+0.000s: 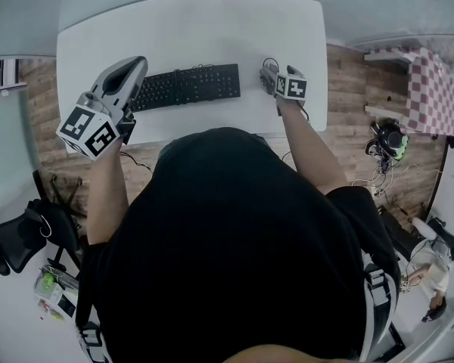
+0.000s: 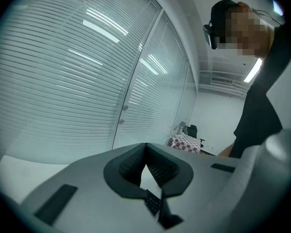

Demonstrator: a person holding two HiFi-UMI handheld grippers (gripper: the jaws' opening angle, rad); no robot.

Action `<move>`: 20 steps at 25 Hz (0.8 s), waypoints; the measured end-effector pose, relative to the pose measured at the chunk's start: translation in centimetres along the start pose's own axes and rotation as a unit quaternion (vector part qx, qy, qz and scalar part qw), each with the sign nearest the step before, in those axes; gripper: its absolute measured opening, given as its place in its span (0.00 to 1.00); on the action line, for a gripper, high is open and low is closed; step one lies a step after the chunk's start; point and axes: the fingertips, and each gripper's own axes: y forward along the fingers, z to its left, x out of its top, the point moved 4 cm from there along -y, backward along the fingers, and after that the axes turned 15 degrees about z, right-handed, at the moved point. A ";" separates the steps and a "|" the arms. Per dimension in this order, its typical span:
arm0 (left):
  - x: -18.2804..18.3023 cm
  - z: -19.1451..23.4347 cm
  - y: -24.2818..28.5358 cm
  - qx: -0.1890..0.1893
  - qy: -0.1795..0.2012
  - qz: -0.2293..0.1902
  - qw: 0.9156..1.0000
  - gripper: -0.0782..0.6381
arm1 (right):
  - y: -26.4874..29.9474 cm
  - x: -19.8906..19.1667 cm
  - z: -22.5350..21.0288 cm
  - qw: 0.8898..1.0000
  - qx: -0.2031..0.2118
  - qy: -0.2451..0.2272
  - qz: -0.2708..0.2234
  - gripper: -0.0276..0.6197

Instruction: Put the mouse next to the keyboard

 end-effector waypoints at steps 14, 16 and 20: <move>0.6 -2.0 -0.8 0.005 0.007 -0.013 1.000 0.14 | -6.4 4.7 -1.0 0.995 -0.021 0.002 -0.094 0.20; 0.7 -2.4 -0.7 0.006 0.008 -0.013 1.000 0.14 | -7.3 5.3 -0.9 0.994 -0.021 -0.004 -0.106 0.17; 0.7 -3.2 -0.4 0.006 0.006 -0.020 1.000 0.14 | -9.0 6.5 -0.4 0.992 -0.008 -0.013 -0.128 0.17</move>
